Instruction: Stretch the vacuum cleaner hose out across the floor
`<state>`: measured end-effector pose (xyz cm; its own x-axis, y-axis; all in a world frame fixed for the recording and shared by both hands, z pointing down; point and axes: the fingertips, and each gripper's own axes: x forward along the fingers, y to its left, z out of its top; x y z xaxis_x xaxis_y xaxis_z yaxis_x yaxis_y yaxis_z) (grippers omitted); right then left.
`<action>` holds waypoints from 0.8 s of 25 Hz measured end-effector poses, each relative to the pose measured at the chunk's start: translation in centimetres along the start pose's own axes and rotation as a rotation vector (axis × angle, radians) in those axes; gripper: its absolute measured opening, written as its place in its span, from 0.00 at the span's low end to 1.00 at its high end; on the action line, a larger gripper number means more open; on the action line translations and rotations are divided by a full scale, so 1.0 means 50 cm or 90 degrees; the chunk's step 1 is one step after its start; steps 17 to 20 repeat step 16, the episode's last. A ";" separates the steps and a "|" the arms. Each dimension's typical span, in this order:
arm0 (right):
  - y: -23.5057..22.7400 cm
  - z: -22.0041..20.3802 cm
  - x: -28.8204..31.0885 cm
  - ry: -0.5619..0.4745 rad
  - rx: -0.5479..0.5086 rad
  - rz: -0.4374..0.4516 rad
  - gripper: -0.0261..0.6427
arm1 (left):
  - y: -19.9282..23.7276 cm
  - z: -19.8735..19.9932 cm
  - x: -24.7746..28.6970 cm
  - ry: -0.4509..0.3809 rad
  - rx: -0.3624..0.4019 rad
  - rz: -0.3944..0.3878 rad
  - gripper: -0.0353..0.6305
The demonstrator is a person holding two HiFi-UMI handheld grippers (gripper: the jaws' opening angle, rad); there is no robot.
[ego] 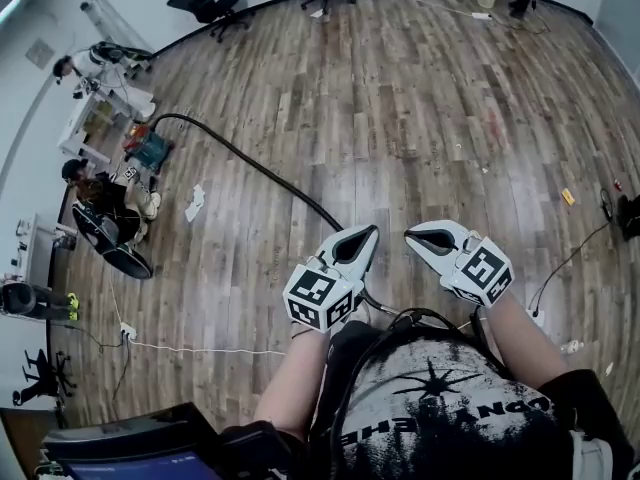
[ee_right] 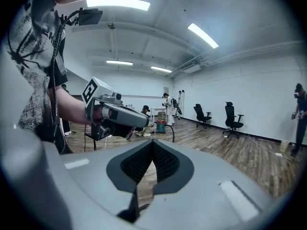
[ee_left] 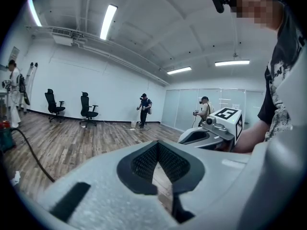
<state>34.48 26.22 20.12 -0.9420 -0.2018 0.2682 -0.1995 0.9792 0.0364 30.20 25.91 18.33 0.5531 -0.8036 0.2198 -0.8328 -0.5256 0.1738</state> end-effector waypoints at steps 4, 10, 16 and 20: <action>0.003 0.014 0.000 -0.004 -0.007 0.008 0.05 | -0.005 0.007 -0.005 -0.001 0.004 0.008 0.06; 0.015 0.015 0.007 -0.008 -0.007 0.011 0.05 | -0.003 0.001 -0.018 0.002 0.002 0.016 0.06; 0.027 0.004 0.021 0.003 0.002 0.018 0.05 | -0.002 -0.011 -0.032 0.008 0.000 0.020 0.06; 0.027 0.004 0.021 0.003 0.002 0.018 0.05 | -0.002 -0.011 -0.032 0.008 0.000 0.020 0.06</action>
